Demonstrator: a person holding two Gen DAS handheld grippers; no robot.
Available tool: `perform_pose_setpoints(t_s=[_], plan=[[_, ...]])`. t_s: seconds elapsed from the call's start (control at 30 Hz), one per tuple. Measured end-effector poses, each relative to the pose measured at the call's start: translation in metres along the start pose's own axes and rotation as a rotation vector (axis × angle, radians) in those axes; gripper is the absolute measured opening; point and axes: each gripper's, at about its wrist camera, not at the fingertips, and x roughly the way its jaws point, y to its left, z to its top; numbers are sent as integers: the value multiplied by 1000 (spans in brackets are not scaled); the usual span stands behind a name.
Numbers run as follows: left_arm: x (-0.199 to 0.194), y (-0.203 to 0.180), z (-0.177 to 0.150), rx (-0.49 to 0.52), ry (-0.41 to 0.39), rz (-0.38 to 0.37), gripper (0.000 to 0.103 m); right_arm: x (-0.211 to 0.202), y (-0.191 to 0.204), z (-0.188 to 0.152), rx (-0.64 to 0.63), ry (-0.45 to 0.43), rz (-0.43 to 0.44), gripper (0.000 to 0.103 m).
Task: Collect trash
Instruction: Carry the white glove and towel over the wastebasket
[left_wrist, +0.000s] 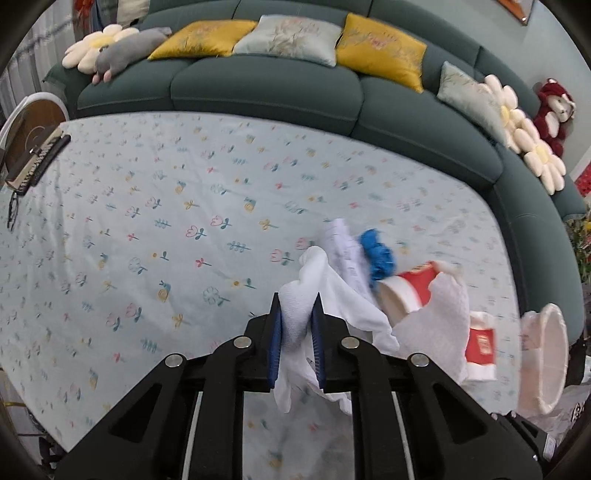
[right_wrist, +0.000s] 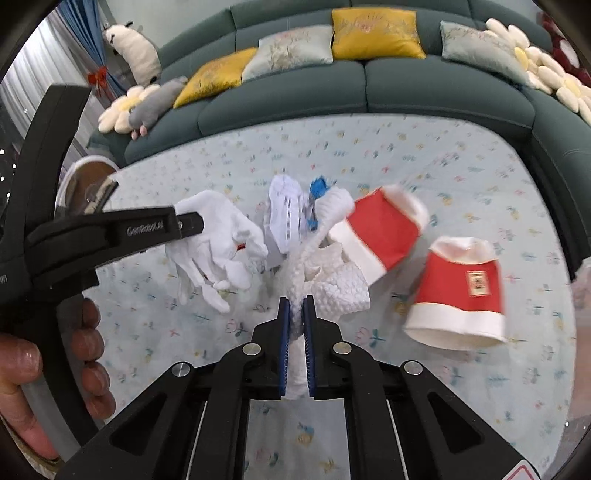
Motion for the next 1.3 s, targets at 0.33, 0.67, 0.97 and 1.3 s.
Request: perform_pose_setpoints(t_s=[0.33, 0.67, 0.97, 1.3], plan=[[-83, -74, -18, 85, -95, -91, 14, -111, -30, 2, 9, -190, -48, 7], [-136, -172, -40, 224, -154, -180, 14, -206, -106, -13, 107, -334, -135, 7], [-153, -255, -67, 330, -146, -255, 14, -267, -177, -25, 179, -432, -221, 7], [-148, -332, -91, 436, -102, -320, 14, -293, -244, -48, 253, -459, -301, 7]])
